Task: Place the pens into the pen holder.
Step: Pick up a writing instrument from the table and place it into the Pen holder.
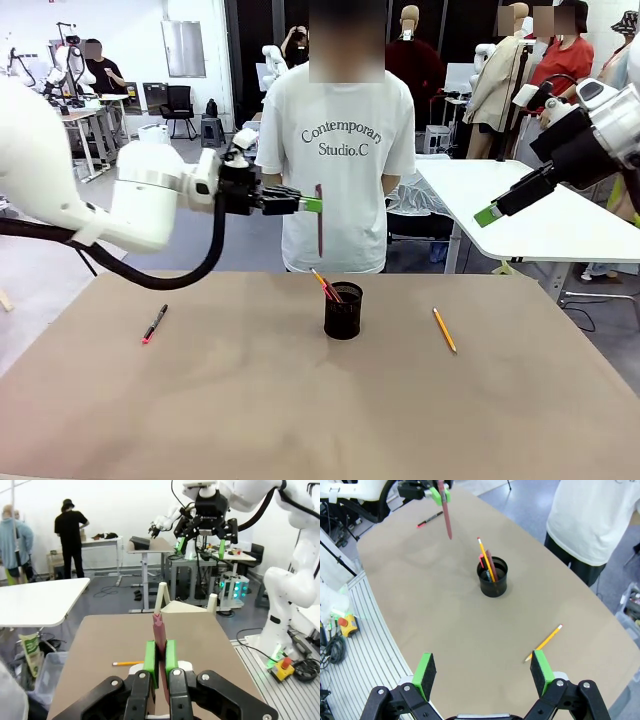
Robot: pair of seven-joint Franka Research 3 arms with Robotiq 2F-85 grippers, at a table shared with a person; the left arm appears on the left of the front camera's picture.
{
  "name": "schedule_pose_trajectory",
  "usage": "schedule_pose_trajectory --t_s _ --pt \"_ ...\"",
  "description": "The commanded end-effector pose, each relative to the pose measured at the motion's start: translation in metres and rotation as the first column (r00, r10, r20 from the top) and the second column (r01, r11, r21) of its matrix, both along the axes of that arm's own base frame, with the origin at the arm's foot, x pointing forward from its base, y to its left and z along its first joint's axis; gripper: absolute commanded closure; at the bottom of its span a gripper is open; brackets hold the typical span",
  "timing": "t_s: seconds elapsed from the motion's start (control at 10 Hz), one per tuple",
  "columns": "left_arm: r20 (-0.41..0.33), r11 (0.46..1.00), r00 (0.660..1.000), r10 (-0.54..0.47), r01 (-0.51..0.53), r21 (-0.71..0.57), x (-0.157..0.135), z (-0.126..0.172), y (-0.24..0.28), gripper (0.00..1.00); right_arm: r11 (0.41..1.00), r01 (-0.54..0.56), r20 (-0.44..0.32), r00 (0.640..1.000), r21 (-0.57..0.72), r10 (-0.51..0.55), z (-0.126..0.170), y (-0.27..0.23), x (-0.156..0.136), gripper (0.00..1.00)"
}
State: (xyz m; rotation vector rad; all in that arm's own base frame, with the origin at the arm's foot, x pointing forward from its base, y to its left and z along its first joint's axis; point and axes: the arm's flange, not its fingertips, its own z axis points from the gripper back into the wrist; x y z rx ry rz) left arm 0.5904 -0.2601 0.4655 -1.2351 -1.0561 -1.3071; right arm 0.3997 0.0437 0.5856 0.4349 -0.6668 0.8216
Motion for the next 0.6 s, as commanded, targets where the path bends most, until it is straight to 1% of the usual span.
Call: schedule_pose_trajectory --t_s 0.0,0.2,0.3,0.4,0.5 --pt "0.011 0.998 0.999 -0.036 0.036 -0.051 0.011 -0.011 -0.019 1.00 1.000 -0.005 0.004 1.000 0.029 0.005 0.001 0.001 0.002 0.00" --pt "0.034 1.000 0.999 -0.001 0.002 -0.025 0.019 -0.029 -0.033 1.00 1.000 -0.005 0.004 1.000 0.029 0.005 0.001 0.001 0.002 0.00" --pt "0.091 0.998 0.995 0.045 -0.040 -0.056 0.024 -0.034 -0.034 1.00 1.000 -0.005 0.004 1.000 0.029 0.005 0.001 0.001 0.002 0.00" --pt "0.101 0.998 0.995 0.003 0.003 -0.059 0.028 -0.033 -0.029 1.00 1.000 -0.005 0.004 1.000 0.029 0.005 0.001 0.001 0.002 0.00" --pt "0.024 1.000 1.000 -0.007 0.008 -0.014 0.018 -0.034 -0.035 1.00 1.000 -0.005 0.004 1.000 0.029 0.005 0.001 0.001 0.002 0.00"
